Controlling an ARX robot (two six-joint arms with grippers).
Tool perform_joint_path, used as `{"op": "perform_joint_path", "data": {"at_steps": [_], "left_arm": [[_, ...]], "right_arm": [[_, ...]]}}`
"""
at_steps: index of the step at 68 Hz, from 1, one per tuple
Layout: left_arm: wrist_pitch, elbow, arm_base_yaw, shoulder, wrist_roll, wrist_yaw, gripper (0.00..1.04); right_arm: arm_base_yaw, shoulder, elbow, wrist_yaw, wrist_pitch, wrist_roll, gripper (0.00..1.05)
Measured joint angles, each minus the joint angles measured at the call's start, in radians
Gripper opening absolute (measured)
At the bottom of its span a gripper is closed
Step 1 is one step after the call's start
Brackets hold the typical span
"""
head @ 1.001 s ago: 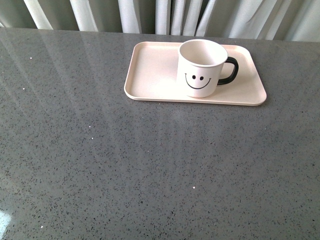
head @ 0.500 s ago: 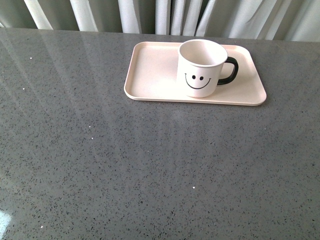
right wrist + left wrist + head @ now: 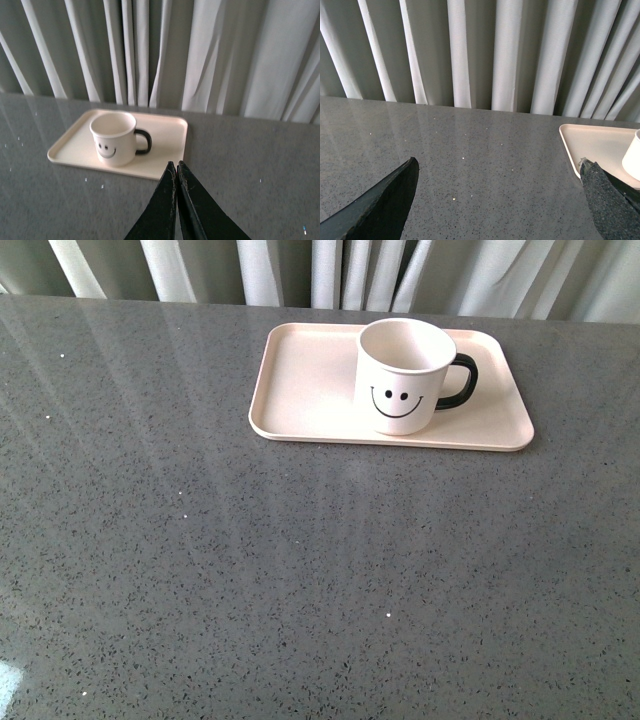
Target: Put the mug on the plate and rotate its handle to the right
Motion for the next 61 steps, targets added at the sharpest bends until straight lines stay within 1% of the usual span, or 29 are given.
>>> {"op": "perform_joint_path", "data": {"at_steps": [3, 15, 26, 30, 37, 45, 47, 51, 61], "left_arm": [[0.000, 0.000, 0.000, 0.000, 0.000, 0.000, 0.95], [0.000, 0.000, 0.000, 0.000, 0.000, 0.000, 0.95], [0.000, 0.000, 0.000, 0.000, 0.000, 0.000, 0.95], [0.000, 0.000, 0.000, 0.000, 0.000, 0.000, 0.95], [0.000, 0.000, 0.000, 0.000, 0.000, 0.000, 0.95], [0.000, 0.000, 0.000, 0.000, 0.000, 0.000, 0.95], [0.000, 0.000, 0.000, 0.000, 0.000, 0.000, 0.95], [0.000, 0.000, 0.000, 0.000, 0.000, 0.000, 0.95], [0.000, 0.000, 0.000, 0.000, 0.000, 0.000, 0.95]], "right_arm": [[0.000, -0.057, 0.000, 0.002, -0.049, 0.000, 0.02], [0.000, -0.085, 0.000, 0.003, -0.058, -0.001, 0.02], [0.000, -0.086, 0.000, 0.002, -0.059, 0.000, 0.32], [0.000, -0.086, 0.000, 0.002, -0.059, 0.000, 0.49], [0.000, -0.086, 0.000, 0.002, -0.059, 0.000, 0.76], [0.000, -0.086, 0.000, 0.002, -0.059, 0.000, 0.96], [0.000, -0.086, 0.000, 0.002, -0.059, 0.000, 0.97], [0.000, -0.086, 0.000, 0.002, -0.059, 0.000, 0.95], [0.000, -0.086, 0.000, 0.002, -0.059, 0.000, 0.96]]}}
